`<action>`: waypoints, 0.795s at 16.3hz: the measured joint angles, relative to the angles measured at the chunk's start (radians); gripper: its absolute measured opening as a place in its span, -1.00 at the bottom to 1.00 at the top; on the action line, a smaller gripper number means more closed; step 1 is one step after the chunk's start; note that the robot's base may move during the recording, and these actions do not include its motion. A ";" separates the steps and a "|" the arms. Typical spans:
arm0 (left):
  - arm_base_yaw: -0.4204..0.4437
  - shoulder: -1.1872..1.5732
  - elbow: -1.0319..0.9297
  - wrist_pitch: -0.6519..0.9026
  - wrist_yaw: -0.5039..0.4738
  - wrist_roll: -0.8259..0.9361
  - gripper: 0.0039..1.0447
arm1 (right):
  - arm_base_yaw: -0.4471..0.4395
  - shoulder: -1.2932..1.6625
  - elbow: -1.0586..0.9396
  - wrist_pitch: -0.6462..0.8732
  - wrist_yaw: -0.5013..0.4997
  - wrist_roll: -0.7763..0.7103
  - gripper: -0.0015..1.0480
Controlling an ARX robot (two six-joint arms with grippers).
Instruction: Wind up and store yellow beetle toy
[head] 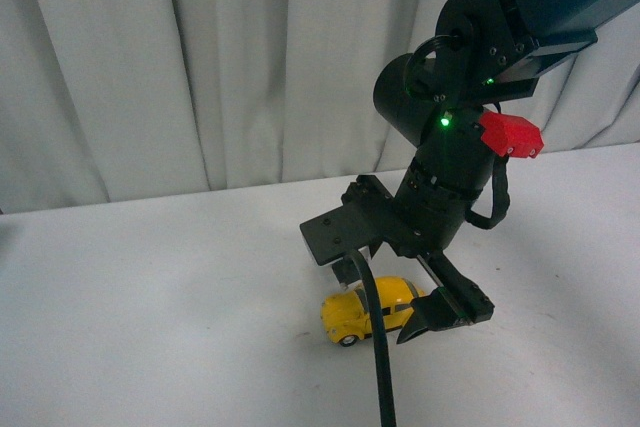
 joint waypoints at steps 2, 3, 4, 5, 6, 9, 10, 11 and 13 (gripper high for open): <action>0.000 0.000 0.000 0.000 0.000 0.000 0.88 | 0.001 0.000 -0.008 0.006 0.008 0.022 0.87; 0.000 0.000 0.000 0.000 0.000 0.000 0.88 | 0.000 0.000 -0.014 0.005 0.011 0.041 0.87; 0.000 0.000 0.000 0.000 0.000 0.000 0.88 | 0.000 0.000 -0.017 0.003 0.015 0.051 0.82; 0.000 0.000 0.000 0.000 0.000 0.000 0.88 | -0.002 0.000 -0.018 0.004 0.021 0.059 0.65; 0.000 0.000 0.000 0.000 0.000 0.000 0.88 | -0.002 0.000 -0.020 0.004 0.023 0.069 0.26; 0.000 0.000 0.000 0.000 0.000 0.000 0.88 | -0.003 0.000 -0.035 0.037 0.014 0.253 -0.20; 0.000 0.000 0.000 0.000 0.000 0.000 0.88 | -0.003 0.000 -0.038 0.042 0.013 0.263 -0.20; 0.000 0.000 0.000 0.000 0.000 0.000 0.88 | -0.003 -0.001 -0.040 0.045 0.013 0.264 -0.20; 0.000 0.000 0.000 0.000 0.000 0.000 0.88 | -0.003 -0.005 -0.047 0.052 0.014 0.263 -0.20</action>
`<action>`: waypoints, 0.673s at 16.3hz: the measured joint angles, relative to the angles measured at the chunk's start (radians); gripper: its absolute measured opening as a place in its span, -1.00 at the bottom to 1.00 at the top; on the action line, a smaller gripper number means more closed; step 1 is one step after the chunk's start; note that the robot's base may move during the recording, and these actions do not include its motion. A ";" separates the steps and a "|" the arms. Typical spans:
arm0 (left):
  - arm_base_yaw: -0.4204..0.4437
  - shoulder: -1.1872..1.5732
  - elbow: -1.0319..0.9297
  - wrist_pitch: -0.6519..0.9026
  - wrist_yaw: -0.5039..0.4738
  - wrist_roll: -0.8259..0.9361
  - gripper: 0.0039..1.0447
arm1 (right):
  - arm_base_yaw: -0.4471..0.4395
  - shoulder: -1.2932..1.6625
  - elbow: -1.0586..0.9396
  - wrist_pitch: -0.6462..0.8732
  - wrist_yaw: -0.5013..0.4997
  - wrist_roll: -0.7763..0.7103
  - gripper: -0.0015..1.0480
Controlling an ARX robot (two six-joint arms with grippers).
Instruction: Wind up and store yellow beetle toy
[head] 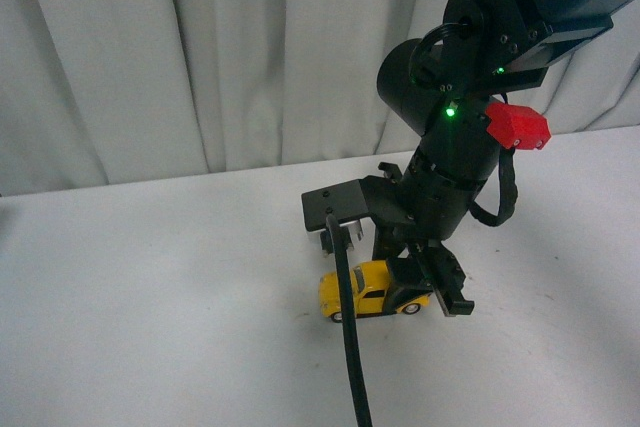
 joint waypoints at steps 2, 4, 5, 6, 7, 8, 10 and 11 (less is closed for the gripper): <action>0.000 0.000 0.000 0.000 0.000 0.000 0.88 | 0.000 -0.006 -0.015 0.014 0.005 -0.008 -0.21; 0.000 0.000 0.000 0.000 0.000 0.000 0.88 | 0.000 -0.016 -0.031 0.027 0.022 -0.018 -0.21; 0.000 0.000 0.000 0.000 0.000 0.000 0.88 | 0.000 -0.019 -0.040 0.038 0.022 -0.017 -0.21; 0.000 0.000 0.000 0.000 0.000 0.000 0.88 | 0.000 -0.025 -0.053 0.050 0.026 -0.016 -0.21; 0.000 0.000 0.000 0.000 0.000 0.000 0.88 | 0.000 -0.029 -0.061 0.058 0.026 -0.013 -0.21; 0.000 0.000 0.000 0.000 0.000 0.000 0.88 | 0.000 -0.030 -0.066 0.066 0.026 -0.012 -0.21; 0.000 0.000 0.000 0.000 0.000 0.000 0.88 | 0.000 -0.037 -0.081 0.081 0.024 -0.005 -0.21; 0.000 0.000 0.000 0.000 0.000 0.000 0.88 | -0.006 -0.038 -0.087 0.087 0.020 -0.006 -0.21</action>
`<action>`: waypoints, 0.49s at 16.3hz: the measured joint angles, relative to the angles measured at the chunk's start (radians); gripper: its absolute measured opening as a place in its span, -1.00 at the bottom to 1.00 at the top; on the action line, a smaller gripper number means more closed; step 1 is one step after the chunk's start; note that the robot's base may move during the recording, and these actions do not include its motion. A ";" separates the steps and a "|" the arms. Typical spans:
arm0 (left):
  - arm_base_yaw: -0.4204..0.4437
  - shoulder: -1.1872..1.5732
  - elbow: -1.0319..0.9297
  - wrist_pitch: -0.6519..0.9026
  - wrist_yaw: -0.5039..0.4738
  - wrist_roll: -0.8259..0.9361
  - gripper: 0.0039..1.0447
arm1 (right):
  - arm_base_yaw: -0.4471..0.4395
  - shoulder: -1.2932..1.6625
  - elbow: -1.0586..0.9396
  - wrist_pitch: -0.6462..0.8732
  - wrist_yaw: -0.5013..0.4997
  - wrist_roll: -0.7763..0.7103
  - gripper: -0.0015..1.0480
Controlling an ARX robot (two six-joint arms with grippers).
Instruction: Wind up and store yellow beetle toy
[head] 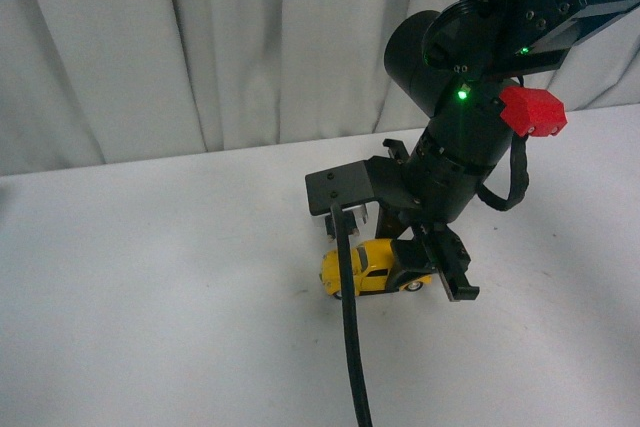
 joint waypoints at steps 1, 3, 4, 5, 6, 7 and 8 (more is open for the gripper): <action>0.000 0.000 0.000 0.000 0.000 0.000 0.88 | -0.006 -0.003 -0.007 0.006 -0.008 0.000 -0.21; 0.000 0.000 0.000 0.000 0.000 0.000 0.88 | -0.019 -0.004 -0.013 0.011 -0.023 -0.004 -0.21; 0.000 0.000 0.000 0.000 0.000 0.000 0.88 | -0.026 -0.005 -0.016 0.011 -0.026 -0.011 -0.21; 0.000 0.000 0.000 0.000 0.000 0.000 0.88 | -0.035 -0.005 -0.019 0.012 -0.033 -0.024 -0.21; 0.000 0.000 0.000 0.000 0.000 0.000 0.88 | -0.047 -0.008 -0.028 0.017 -0.044 -0.039 -0.21; 0.000 0.000 0.000 0.000 0.000 0.000 0.88 | -0.053 -0.010 -0.034 0.021 -0.047 -0.050 -0.21; 0.000 0.000 0.000 0.000 0.000 0.000 0.88 | -0.061 -0.012 -0.042 0.025 -0.053 -0.060 -0.21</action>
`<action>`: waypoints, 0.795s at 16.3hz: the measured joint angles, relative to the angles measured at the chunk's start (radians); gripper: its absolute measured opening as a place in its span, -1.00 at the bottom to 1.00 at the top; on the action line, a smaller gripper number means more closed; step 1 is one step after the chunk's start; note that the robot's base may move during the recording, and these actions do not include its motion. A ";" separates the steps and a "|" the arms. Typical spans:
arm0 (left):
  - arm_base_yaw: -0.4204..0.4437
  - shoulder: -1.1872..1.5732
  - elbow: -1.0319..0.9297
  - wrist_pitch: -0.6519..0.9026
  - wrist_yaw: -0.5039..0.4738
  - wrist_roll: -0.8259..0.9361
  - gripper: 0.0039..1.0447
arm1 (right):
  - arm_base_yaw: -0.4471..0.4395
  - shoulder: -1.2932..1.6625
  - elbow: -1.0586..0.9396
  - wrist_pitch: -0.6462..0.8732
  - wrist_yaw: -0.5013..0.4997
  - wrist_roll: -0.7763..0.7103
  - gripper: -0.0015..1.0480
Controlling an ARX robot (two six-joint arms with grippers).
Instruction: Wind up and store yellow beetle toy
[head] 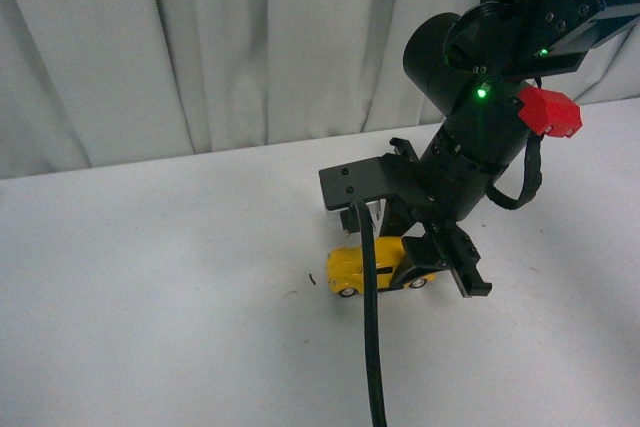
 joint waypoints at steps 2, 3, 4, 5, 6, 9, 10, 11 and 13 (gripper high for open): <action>0.000 0.000 0.000 0.000 0.000 0.000 0.88 | -0.031 -0.011 -0.022 0.006 0.000 -0.039 -0.21; 0.000 0.000 0.000 0.000 0.000 0.000 0.88 | -0.055 -0.019 -0.036 0.010 0.000 -0.065 -0.21; 0.000 0.000 0.000 0.000 0.000 0.000 0.88 | -0.073 -0.026 -0.048 0.013 -0.001 -0.083 -0.21; 0.000 0.000 0.000 0.000 0.000 0.000 0.88 | -0.098 -0.032 -0.060 0.014 -0.002 -0.101 -0.21; 0.000 0.000 0.000 0.000 0.000 0.000 0.88 | -0.113 -0.036 -0.066 0.014 -0.003 -0.115 -0.21; 0.000 0.000 0.000 0.000 0.000 0.000 0.88 | -0.176 -0.050 -0.096 0.020 -0.023 -0.172 -0.21; 0.000 0.000 0.000 0.000 0.000 0.000 0.88 | -0.190 -0.052 -0.104 0.017 -0.032 -0.190 -0.21; 0.000 0.000 0.000 0.000 0.000 0.000 0.88 | -0.204 -0.057 -0.113 0.011 -0.039 -0.204 -0.21; 0.000 0.000 0.000 0.000 0.000 0.000 0.88 | -0.224 -0.062 -0.121 0.000 -0.048 -0.222 -0.21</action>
